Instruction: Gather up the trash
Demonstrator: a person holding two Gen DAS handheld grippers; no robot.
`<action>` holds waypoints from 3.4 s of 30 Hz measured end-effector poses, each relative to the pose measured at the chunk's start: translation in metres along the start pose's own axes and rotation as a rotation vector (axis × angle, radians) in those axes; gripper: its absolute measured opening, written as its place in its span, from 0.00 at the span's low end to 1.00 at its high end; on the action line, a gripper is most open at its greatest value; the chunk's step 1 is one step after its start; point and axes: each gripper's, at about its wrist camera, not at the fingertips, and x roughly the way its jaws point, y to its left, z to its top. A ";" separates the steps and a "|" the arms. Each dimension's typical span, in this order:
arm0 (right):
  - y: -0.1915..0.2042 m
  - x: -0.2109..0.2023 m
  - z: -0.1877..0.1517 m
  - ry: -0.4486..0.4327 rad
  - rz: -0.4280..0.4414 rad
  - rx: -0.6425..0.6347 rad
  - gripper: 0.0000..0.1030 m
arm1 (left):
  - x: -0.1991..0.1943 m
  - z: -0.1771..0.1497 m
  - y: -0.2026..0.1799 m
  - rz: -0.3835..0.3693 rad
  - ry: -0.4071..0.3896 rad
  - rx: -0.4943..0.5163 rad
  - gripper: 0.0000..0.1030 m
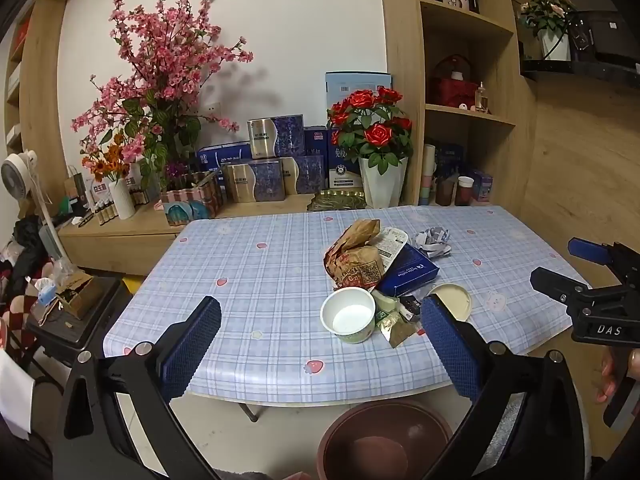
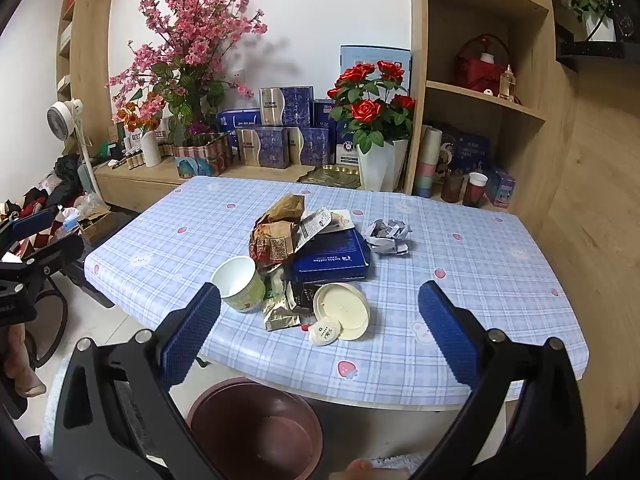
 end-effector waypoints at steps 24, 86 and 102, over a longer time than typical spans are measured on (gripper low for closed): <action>-0.004 -0.003 0.001 0.005 -0.013 -0.009 0.95 | 0.009 -0.008 0.000 -0.006 0.009 -0.002 0.95; -0.005 -0.001 -0.006 0.013 -0.024 -0.015 0.95 | 0.013 -0.022 -0.008 -0.012 0.019 0.003 0.95; -0.012 0.020 -0.024 0.031 0.011 0.043 0.95 | 0.031 -0.033 0.001 -0.051 0.010 -0.025 0.95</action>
